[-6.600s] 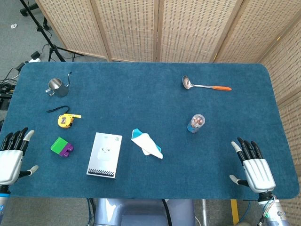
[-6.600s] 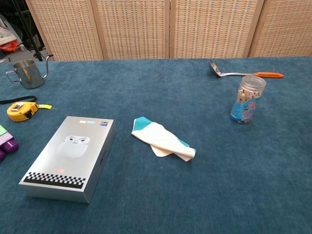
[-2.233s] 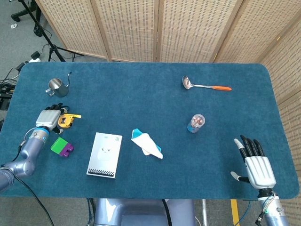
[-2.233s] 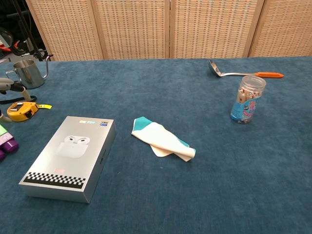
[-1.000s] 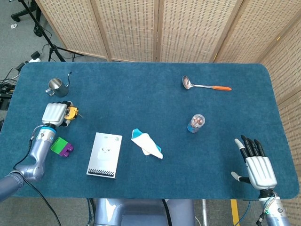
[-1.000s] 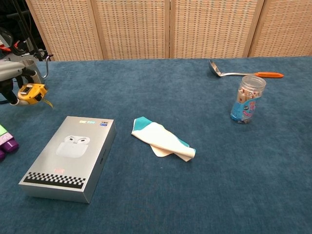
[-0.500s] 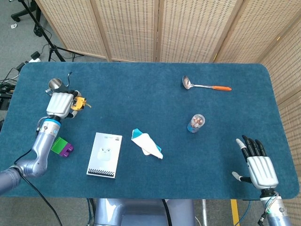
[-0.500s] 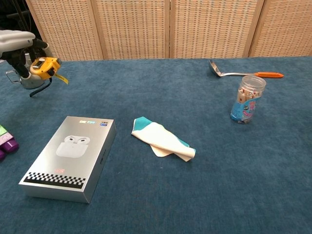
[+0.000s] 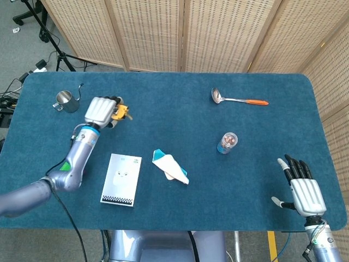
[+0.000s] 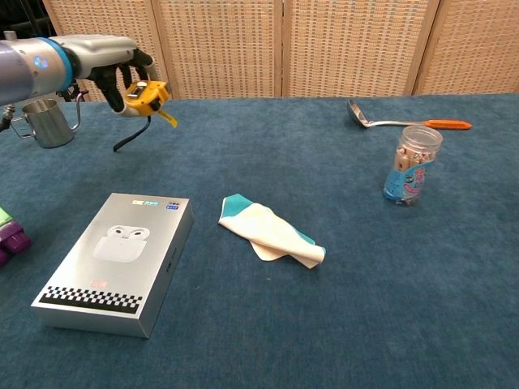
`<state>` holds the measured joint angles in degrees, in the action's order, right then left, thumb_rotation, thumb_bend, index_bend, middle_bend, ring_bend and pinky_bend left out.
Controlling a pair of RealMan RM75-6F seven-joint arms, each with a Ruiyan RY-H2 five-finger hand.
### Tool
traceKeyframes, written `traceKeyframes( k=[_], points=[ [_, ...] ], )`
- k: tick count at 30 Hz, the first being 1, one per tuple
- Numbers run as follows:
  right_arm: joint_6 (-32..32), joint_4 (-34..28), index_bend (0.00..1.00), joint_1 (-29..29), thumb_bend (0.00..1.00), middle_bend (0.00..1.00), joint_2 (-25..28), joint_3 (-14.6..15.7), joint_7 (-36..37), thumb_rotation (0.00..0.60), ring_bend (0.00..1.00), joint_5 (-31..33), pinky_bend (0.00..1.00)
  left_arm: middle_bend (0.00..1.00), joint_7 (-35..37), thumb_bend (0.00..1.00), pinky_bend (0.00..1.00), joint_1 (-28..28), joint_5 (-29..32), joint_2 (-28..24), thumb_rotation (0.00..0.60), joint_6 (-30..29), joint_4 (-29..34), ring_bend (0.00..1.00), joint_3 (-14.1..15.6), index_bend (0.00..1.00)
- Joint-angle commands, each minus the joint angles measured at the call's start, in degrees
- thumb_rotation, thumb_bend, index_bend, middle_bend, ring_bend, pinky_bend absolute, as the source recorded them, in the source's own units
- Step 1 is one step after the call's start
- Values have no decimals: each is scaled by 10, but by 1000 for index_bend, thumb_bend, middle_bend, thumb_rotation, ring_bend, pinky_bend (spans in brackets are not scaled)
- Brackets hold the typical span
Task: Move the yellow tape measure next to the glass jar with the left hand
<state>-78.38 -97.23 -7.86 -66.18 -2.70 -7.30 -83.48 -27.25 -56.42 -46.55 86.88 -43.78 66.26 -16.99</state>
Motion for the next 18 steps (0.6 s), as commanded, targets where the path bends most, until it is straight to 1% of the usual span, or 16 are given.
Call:
traceKeyframes(
  k=[1, 8, 13, 18],
  points=[
    [0, 3, 0, 0, 2, 0, 1, 0, 7, 600, 0, -2, 0, 389, -17, 475, 408, -32, 20, 28, 600, 16, -25, 362, -11, 738],
    [12, 12, 0, -4, 2, 0, 2, -1, 23, 600, 0, 8, 0, 389, -32, 470, 408, -96, 77, 84, 600, 51, -70, 362, -28, 738],
    [16, 18, 0, -6, 2, 0, 3, -5, 35, 600, 0, 15, 0, 389, -49, 464, 408, -131, 121, 115, 600, 74, -101, 362, -28, 738],
    [17, 22, 0, -5, 2, 0, 6, -9, 49, 600, 0, 23, 0, 388, -53, 462, 408, -161, 145, 150, 600, 90, -136, 362, -30, 739]
  ],
)
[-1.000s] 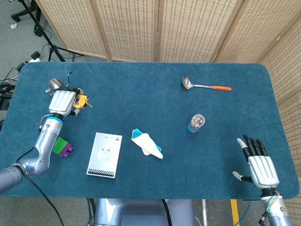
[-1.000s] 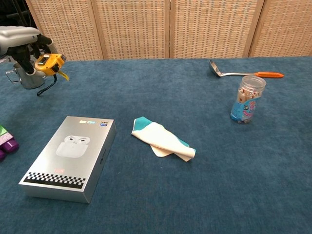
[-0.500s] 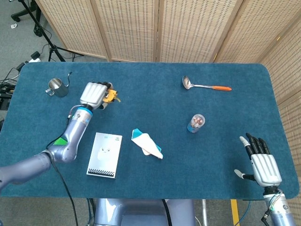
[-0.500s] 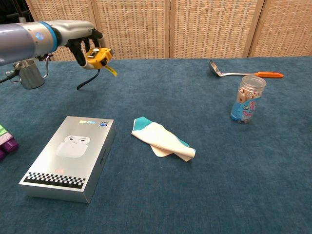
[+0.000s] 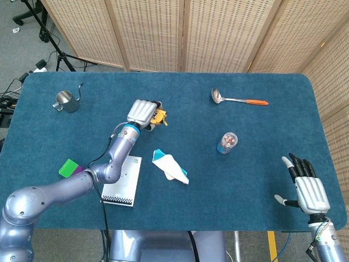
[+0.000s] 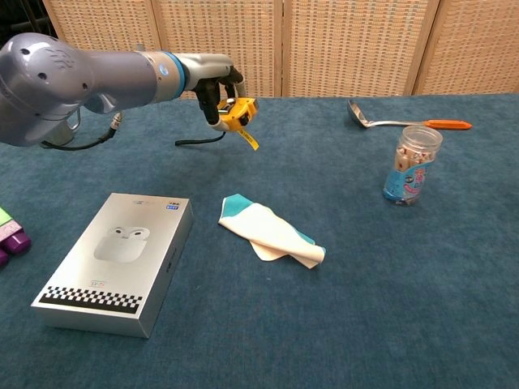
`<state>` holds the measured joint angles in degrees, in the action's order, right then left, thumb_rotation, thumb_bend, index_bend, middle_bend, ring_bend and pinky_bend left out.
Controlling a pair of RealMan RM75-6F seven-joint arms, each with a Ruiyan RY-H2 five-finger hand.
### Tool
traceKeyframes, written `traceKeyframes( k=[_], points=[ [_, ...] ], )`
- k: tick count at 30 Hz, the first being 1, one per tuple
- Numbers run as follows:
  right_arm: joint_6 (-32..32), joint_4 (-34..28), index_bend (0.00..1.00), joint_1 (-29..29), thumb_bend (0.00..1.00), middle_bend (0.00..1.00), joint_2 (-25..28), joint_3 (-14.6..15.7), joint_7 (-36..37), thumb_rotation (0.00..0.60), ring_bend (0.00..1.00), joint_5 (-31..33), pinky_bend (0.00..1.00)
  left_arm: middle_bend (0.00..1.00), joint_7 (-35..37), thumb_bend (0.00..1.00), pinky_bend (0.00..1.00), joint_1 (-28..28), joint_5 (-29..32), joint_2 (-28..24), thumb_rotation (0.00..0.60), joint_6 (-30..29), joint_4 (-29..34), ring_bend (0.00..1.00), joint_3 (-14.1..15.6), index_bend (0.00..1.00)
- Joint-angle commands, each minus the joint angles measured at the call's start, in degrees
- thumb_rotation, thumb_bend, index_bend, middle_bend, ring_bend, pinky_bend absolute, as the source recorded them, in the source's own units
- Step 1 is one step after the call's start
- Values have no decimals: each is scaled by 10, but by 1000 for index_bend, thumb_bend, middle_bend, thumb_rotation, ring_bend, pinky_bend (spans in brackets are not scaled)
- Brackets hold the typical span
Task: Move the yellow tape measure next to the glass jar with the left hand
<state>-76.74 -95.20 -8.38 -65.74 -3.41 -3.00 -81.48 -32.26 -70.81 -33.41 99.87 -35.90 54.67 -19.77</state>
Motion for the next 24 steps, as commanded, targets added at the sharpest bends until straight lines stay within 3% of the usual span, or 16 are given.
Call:
traceKeyframes(
  k=[1, 18, 24],
  points=[
    [1, 3, 0, 0, 2, 0, 2, -3, 8, 600, 0, 4, 0, 388, -2, 462, 408, -22, 18, 26, 600, 15, -26, 362, -3, 739],
    [11, 19, 0, -3, 2, 0, 6, -5, 40, 600, 0, 10, 0, 388, 1, 459, 408, -116, 73, 124, 600, 56, -107, 362, -21, 738],
    [11, 22, 0, -3, 2, 0, 7, -7, 47, 600, 0, 12, 0, 389, 11, 458, 408, -137, 102, 136, 600, 70, -113, 362, -35, 738]
  ],
)
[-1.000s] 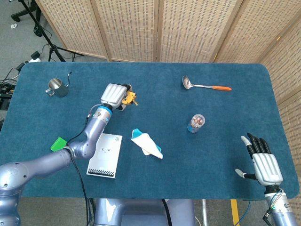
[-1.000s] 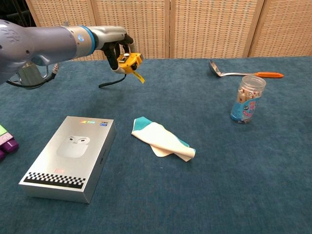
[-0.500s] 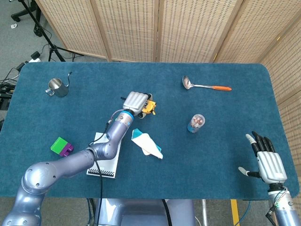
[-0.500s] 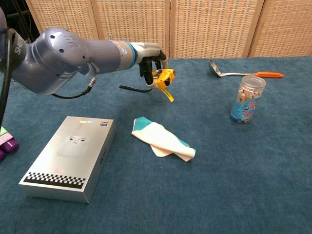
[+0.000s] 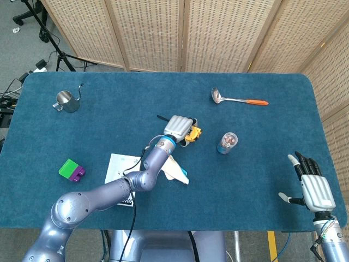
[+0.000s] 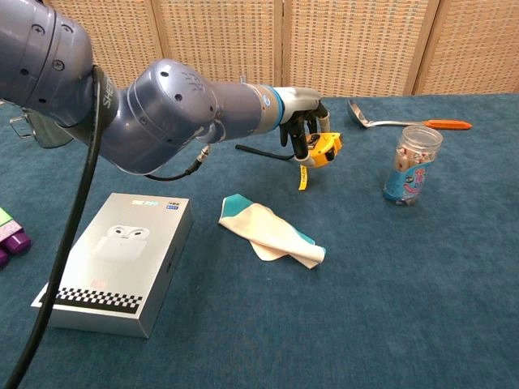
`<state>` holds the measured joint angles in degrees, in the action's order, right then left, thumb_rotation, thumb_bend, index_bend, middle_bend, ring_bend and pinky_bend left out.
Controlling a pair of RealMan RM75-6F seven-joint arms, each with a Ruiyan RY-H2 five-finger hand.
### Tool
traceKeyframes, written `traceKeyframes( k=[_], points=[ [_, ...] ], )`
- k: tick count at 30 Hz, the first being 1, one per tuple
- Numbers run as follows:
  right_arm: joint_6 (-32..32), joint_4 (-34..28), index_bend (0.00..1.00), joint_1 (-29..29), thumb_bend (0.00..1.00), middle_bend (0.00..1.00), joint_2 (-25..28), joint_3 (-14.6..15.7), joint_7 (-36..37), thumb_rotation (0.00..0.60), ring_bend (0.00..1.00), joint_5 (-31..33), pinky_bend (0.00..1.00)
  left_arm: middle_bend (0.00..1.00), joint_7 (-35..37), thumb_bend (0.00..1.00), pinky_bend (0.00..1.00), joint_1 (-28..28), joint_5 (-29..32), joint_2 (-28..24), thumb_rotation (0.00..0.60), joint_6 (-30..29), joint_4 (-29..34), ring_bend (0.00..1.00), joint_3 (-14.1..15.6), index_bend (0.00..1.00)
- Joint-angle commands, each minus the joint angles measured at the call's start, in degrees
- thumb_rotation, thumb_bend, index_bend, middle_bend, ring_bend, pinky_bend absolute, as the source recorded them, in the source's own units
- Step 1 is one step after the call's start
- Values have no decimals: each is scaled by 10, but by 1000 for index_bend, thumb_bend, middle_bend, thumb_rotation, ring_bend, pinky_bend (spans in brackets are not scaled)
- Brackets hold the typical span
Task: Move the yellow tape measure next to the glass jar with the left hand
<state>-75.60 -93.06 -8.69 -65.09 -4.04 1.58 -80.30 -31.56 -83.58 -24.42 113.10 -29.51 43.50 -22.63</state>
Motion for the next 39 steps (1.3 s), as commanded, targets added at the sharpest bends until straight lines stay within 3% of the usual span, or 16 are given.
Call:
traceKeyframes(
  k=[1, 9, 14, 17, 20, 23, 28, 32, 39],
  points=[
    [-1, 1, 0, 0, 2, 0, 0, 0, 2, 600, 0, 0, 0, 389, 4, 458, 408, -12, 15, 5, 600, 6, -1, 362, -7, 738],
    [-1, 3, 0, 0, 2, 0, 0, -1, 3, 600, 0, 1, 0, 389, 6, 452, 408, -28, 48, 5, 600, 12, 8, 361, -9, 738],
    [-4, 2, 0, 1, 2, 0, -1, -1, 5, 600, 0, -1, 0, 374, -25, 438, 408, -40, 99, -4, 600, 16, 18, 361, 16, 725],
    [-8, 2, 0, 2, 2, 0, -2, -1, 6, 600, 0, -5, 0, 275, -55, 411, 408, -50, 159, -24, 600, 30, 42, 322, 48, 596],
    [-11, 3, 0, 2, 2, 0, -3, -1, 6, 600, 0, -8, 0, 133, -69, 362, 398, -59, 197, -37, 600, 35, 58, 195, 69, 433],
    [-15, 3, 0, 3, 2, 0, -4, 0, 7, 600, 0, -12, 0, 5, -79, 304, 284, -71, 234, -51, 600, 41, 74, 37, 92, 298],
    [-17, 3, 0, 4, 2, 0, -4, 0, 9, 600, 0, -14, 0, 0, -79, 232, 137, -85, 255, -61, 600, 27, 85, 0, 114, 152],
    [-19, 2, 0, 4, 2, 0, -3, 0, 9, 600, 0, -15, 0, 0, -72, 214, 76, -88, 256, -64, 600, 13, 87, 0, 119, 68],
    [-17, 0, 0, 4, 2, 0, -2, 2, 5, 600, 0, -15, 0, 0, -55, 214, 18, -79, 243, -86, 600, -10, 104, 0, 118, 40]
  ],
)
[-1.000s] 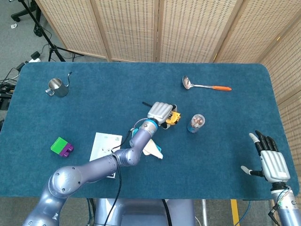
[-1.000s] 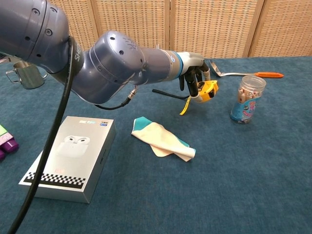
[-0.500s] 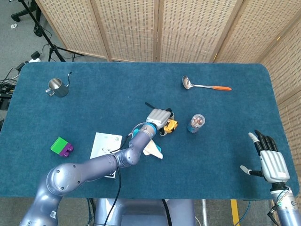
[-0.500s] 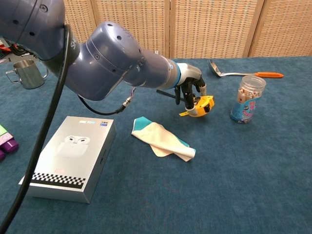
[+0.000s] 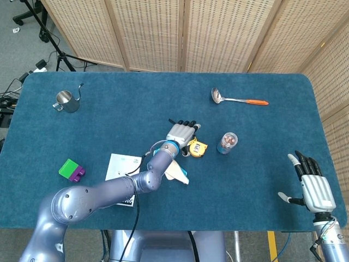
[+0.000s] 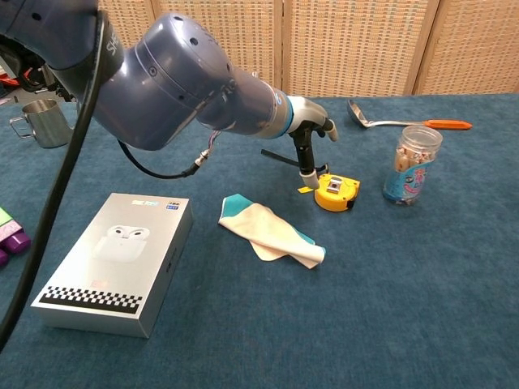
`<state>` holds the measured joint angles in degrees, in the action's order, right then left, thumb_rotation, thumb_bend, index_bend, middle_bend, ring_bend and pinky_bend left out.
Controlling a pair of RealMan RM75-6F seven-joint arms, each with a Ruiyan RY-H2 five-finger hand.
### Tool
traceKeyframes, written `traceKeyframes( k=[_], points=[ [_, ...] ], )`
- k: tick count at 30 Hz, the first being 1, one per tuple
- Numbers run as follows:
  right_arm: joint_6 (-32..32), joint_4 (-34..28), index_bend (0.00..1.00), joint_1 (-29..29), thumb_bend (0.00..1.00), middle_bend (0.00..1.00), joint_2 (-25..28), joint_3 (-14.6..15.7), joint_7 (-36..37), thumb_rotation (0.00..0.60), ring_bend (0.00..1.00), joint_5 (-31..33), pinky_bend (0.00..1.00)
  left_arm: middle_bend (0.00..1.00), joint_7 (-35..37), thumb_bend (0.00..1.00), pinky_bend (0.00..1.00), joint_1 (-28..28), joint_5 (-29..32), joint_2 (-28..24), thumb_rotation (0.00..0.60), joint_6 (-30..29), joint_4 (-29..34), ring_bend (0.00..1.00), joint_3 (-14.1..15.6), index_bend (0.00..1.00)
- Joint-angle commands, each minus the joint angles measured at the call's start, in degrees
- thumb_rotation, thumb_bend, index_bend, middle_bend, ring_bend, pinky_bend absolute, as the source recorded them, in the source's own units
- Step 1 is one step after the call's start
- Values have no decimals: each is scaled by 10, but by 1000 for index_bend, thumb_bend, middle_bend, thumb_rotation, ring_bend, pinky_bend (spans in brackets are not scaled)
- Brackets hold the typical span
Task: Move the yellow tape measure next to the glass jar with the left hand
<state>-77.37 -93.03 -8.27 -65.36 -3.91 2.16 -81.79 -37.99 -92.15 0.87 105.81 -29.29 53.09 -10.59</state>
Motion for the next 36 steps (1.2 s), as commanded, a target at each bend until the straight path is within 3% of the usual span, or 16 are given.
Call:
traceKeyframes(
  k=[1, 5, 11, 20, 25, 28, 31, 36],
  points=[
    [0, -1, 0, 0, 2, 0, 0, 0, -1, 600, 0, 0, 0, 0, 14, 215, 18, 11, -15, -19, 600, -16, 12, 0, -5, 40],
    [2, -1, 0, -1, 2, 0, 0, 1, -2, 600, 0, -1, 0, 0, 37, 220, 13, 40, -57, -65, 600, -54, 38, 0, -11, 40],
    [6, -4, 0, -3, 2, 0, 0, 1, -11, 600, 0, 2, 0, 0, 54, 220, 0, 103, -181, -130, 600, -150, 87, 0, 21, 40],
    [3, -17, 0, -3, 2, 0, 0, 5, -31, 600, 0, -5, 0, 0, 122, 231, 0, 240, -304, -260, 600, -251, 245, 0, 64, 40],
    [6, -20, 0, -4, 2, 0, -4, 7, -49, 600, 0, -2, 0, 0, 184, 230, 0, 348, -415, -345, 600, -340, 359, 0, 111, 40],
    [0, -21, 0, -4, 2, 0, -8, 5, -60, 600, 0, -4, 0, 0, 217, 227, 0, 428, -504, -398, 600, -421, 436, 0, 159, 40],
    [-7, -23, 0, -2, 2, 0, -10, 4, -68, 600, 0, -4, 0, 0, 229, 227, 0, 499, -587, -416, 600, -503, 469, 0, 198, 40],
    [-18, -27, 0, 3, 2, 0, -11, 3, -78, 600, 0, -5, 0, 0, 222, 227, 0, 590, -667, -414, 600, -591, 485, 0, 241, 40]
  ],
)
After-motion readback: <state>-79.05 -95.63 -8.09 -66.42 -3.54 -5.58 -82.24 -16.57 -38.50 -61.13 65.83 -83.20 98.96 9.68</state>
